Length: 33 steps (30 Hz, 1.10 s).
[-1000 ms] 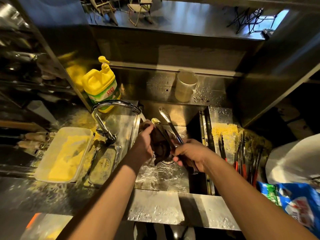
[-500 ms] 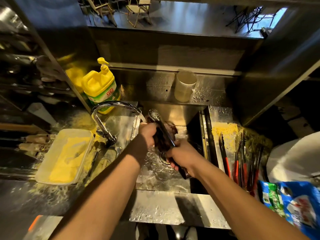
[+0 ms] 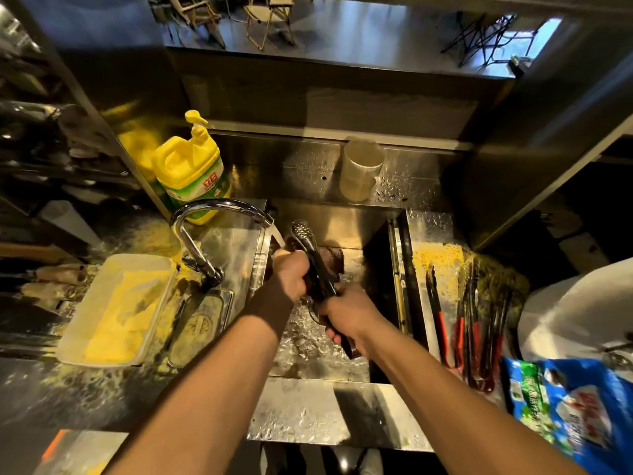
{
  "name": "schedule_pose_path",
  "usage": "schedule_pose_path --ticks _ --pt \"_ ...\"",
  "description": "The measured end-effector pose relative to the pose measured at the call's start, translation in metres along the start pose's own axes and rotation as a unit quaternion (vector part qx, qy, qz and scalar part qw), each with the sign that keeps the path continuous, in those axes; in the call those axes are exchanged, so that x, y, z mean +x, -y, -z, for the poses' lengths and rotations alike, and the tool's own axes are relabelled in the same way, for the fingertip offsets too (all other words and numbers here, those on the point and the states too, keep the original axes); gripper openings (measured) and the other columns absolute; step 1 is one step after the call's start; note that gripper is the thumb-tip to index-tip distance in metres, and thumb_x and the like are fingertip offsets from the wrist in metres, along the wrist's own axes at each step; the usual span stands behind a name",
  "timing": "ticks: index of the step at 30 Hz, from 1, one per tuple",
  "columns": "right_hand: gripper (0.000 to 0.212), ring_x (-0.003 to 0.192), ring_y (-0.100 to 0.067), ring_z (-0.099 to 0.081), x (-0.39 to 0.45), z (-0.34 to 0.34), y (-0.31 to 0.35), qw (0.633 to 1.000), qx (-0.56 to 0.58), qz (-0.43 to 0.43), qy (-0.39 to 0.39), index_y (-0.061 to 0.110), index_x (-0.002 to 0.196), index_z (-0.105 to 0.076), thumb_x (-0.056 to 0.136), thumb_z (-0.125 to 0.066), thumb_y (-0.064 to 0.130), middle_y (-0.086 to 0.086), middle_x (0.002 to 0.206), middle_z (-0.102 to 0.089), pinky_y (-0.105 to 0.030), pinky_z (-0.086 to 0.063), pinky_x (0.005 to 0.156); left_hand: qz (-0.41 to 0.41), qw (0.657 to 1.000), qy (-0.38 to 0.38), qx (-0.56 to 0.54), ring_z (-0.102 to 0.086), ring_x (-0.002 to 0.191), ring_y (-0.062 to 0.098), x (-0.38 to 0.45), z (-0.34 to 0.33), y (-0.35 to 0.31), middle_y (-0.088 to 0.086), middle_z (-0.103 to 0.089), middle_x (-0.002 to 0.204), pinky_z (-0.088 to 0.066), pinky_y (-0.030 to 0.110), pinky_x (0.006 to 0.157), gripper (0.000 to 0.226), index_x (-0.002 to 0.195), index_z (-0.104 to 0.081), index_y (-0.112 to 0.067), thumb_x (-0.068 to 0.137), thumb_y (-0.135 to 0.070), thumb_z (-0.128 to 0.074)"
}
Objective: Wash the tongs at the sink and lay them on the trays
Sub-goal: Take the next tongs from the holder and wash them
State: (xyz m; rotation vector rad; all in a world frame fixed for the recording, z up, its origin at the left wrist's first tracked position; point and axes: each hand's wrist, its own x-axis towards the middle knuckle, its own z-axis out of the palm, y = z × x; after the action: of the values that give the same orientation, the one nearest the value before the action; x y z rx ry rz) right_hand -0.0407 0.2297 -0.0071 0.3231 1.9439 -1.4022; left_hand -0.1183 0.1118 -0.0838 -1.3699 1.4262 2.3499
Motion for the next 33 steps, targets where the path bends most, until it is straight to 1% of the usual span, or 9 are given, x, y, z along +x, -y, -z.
schedule_pose_path --ticks 5,7,9,16,18,20,23,26,33 --pt "0.018 0.035 -0.011 -0.047 -0.017 0.022 -0.011 1.000 -0.004 -0.029 -0.001 0.005 0.104 -0.056 0.088 -0.050 -0.001 -0.008 0.060 -0.057 -0.023 -0.036 0.034 -0.040 0.997 -0.062 0.021 -0.067 0.107 0.034 0.012 -0.008 -0.012 0.021 -0.064 0.126 -0.057 0.045 0.093 0.038 0.134 -0.051 -0.007 0.096 -0.009 -0.056" --pt "0.021 0.036 -0.013 -0.045 -0.027 0.039 -0.018 0.999 0.022 -0.045 0.021 0.005 0.106 -0.054 0.086 -0.051 -0.003 -0.008 0.060 -0.058 -0.023 -0.034 0.034 -0.038 0.992 -0.110 0.038 -0.066 0.075 0.027 0.014 -0.001 -0.014 0.019 -0.065 0.106 -0.060 0.036 0.063 0.039 0.123 -0.049 -0.008 0.093 -0.024 -0.067" --pt "0.025 0.037 -0.013 -0.043 -0.031 0.055 -0.023 0.995 0.068 -0.062 0.027 0.001 0.110 -0.054 0.086 -0.051 -0.004 -0.007 0.058 -0.057 -0.023 -0.032 0.035 -0.027 0.991 -0.128 0.003 -0.052 0.051 0.020 0.014 0.009 -0.012 0.016 -0.059 0.087 -0.043 0.021 0.036 0.035 0.111 -0.045 -0.010 0.091 -0.026 -0.070" --pt "0.030 0.046 -0.011 -0.038 -0.021 0.067 -0.022 0.957 0.256 -0.105 0.084 0.013 0.122 -0.055 0.093 -0.047 0.009 -0.004 0.064 -0.051 -0.019 -0.031 0.036 0.020 1.000 0.003 -0.007 -0.066 0.075 0.028 -0.011 0.038 0.019 0.020 -0.067 0.102 -0.059 0.042 0.070 0.024 0.116 -0.059 0.000 0.097 -0.014 -0.063" --pt "0.017 0.046 -0.013 -0.044 -0.019 0.065 -0.022 0.983 0.155 -0.084 0.046 0.010 0.108 -0.057 0.094 -0.049 0.016 -0.003 0.064 -0.054 -0.022 -0.036 0.038 0.025 0.999 0.023 0.009 -0.066 0.078 0.029 -0.017 0.041 0.024 0.023 -0.066 0.105 -0.057 0.039 0.070 0.020 0.111 -0.060 0.004 0.097 -0.010 -0.063" --pt "0.026 0.060 -0.021 -0.061 -0.016 0.065 -0.022 0.991 -0.117 -0.015 -0.068 0.015 0.120 -0.057 0.094 -0.052 0.020 -0.007 0.079 -0.065 -0.028 -0.048 0.053 0.023 0.998 0.044 0.043 -0.069 0.093 0.034 -0.022 0.041 0.030 0.023 -0.066 0.117 -0.058 0.041 0.075 0.029 0.121 -0.056 0.004 0.096 -0.009 -0.063" --pt "0.064 0.097 -0.030 -0.067 -0.015 0.067 -0.033 0.867 -0.452 0.051 -0.203 0.027 0.152 -0.028 0.093 -0.052 0.019 -0.012 0.110 -0.068 -0.039 -0.056 0.080 -0.006 0.990 0.075 0.115 -0.069 0.105 0.034 -0.028 0.037 0.040 0.022 -0.068 0.120 -0.056 0.047 0.095 0.032 0.124 -0.057 -0.002 0.094 -0.008 -0.066" --pt "0.069 0.099 -0.031 -0.067 -0.022 0.072 -0.038 0.848 -0.465 0.072 -0.242 0.030 0.155 -0.020 0.094 -0.052 0.026 -0.012 0.112 -0.068 -0.042 -0.057 0.081 -0.034 0.981 0.100 0.165 -0.071 0.089 0.026 -0.035 0.028 0.043 0.017 -0.072 0.107 -0.060 0.041 0.086 0.029 0.120 -0.057 -0.007 0.093 -0.011 -0.068" --pt "0.068 0.103 -0.032 -0.066 -0.065 0.115 -0.070 0.928 -0.239 0.068 -0.276 0.026 0.146 -0.041 0.083 -0.064 0.031 -0.010 0.116 -0.070 -0.035 -0.054 0.086 -0.081 0.956 0.188 0.209 -0.069 0.082 0.027 -0.086 -0.026 0.064 0.011 -0.070 0.090 -0.057 0.041 0.082 0.015 0.089 -0.059 -0.018 0.090 -0.007 -0.069"
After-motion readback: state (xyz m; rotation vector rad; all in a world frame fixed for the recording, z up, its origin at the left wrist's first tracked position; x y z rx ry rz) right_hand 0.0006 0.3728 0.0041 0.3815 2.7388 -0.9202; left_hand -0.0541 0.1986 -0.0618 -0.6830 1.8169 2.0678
